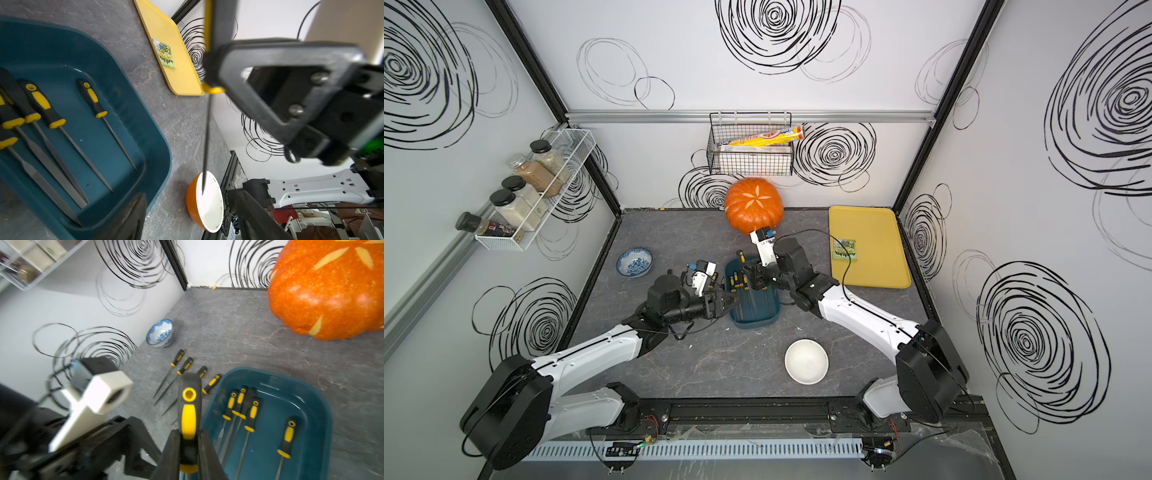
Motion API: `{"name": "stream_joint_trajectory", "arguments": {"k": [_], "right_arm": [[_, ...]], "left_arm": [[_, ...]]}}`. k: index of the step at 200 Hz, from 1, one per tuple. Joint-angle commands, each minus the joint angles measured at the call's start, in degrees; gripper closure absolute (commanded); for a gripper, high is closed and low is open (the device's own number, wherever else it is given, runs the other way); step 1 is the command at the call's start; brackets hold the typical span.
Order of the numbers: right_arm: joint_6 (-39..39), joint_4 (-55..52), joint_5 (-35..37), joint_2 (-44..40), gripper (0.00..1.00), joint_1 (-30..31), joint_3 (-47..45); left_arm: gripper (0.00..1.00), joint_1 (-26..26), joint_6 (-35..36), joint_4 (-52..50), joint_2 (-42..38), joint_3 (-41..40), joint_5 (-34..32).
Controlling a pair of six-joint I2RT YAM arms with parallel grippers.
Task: Take the file tool out of the storage box
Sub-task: Pick up the file tool from the storage box.
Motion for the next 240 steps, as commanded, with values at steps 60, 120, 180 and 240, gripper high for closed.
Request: {"name": "stream_joint_trajectory", "arguments": {"k": [60,120,180,240], "right_arm": [[10.7,16.3,-8.5,-1.9,0.96,0.1,-6.5],[11.7,18.0,-7.9,-3.1,0.96,0.1,-8.6],[13.0,20.4,-7.4,-3.9,0.79,0.1,-11.2],[11.0,17.7,-5.0,-7.4,0.26,0.1,-11.9]], "left_arm": [[0.42,-3.5,1.3,8.9,2.1,0.7,-0.5],[0.85,-3.6,-0.5,11.7,3.1,0.0,0.7],[1.00,-3.7,0.0,10.4,2.5,0.1,0.1],[1.00,-2.8,3.5,0.9,-0.3,2.3,-2.0]]}}
